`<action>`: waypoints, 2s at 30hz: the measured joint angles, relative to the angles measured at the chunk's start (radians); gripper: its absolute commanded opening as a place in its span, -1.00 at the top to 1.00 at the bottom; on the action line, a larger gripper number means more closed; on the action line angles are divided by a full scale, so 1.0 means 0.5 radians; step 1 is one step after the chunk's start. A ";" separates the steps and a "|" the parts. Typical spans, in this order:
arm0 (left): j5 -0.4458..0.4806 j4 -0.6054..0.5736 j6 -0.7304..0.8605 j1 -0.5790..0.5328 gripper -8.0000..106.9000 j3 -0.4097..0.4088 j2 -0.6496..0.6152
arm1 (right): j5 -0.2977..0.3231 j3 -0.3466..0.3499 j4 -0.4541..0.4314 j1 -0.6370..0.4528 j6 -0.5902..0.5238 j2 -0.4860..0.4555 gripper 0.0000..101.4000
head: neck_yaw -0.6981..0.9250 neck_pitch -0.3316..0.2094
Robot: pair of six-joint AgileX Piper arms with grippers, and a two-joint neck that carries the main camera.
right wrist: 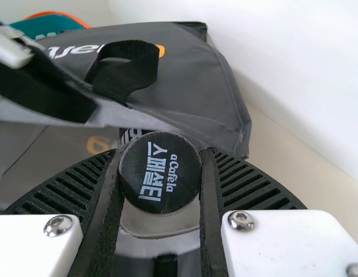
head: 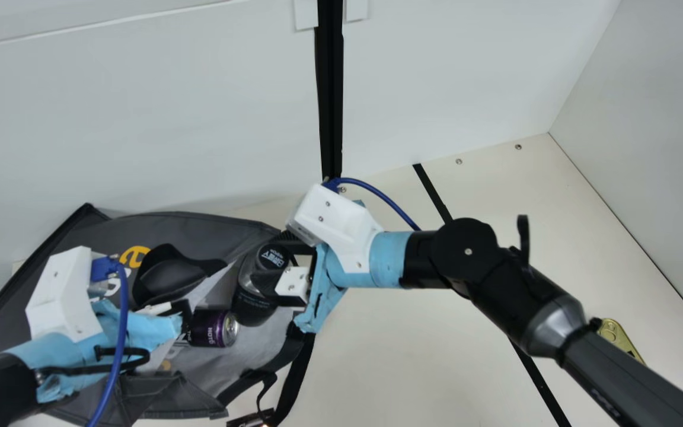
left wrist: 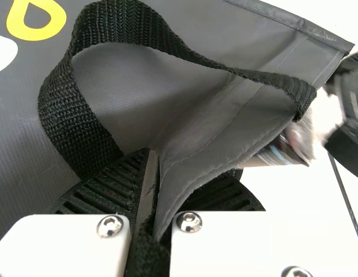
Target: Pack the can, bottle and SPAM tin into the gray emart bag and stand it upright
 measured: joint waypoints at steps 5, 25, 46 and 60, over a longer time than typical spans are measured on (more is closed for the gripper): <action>0.000 0.000 0.000 0.000 1.00 0.000 0.000 | -0.020 -0.047 0.117 0.038 -0.095 0.125 1.00 | -0.003 0.000; 0.000 0.000 0.000 0.000 1.00 0.000 0.000 | -0.030 -0.193 0.383 0.182 -0.264 0.471 1.00 | 0.000 0.000; 0.000 0.000 0.000 0.000 1.00 0.000 0.000 | 0.071 -0.256 0.310 0.227 -0.288 0.577 0.21 | -0.003 0.000; 0.000 0.000 0.000 0.000 1.00 0.000 0.000 | 0.138 -0.246 0.244 0.199 -0.280 0.545 -0.71 | -0.003 0.000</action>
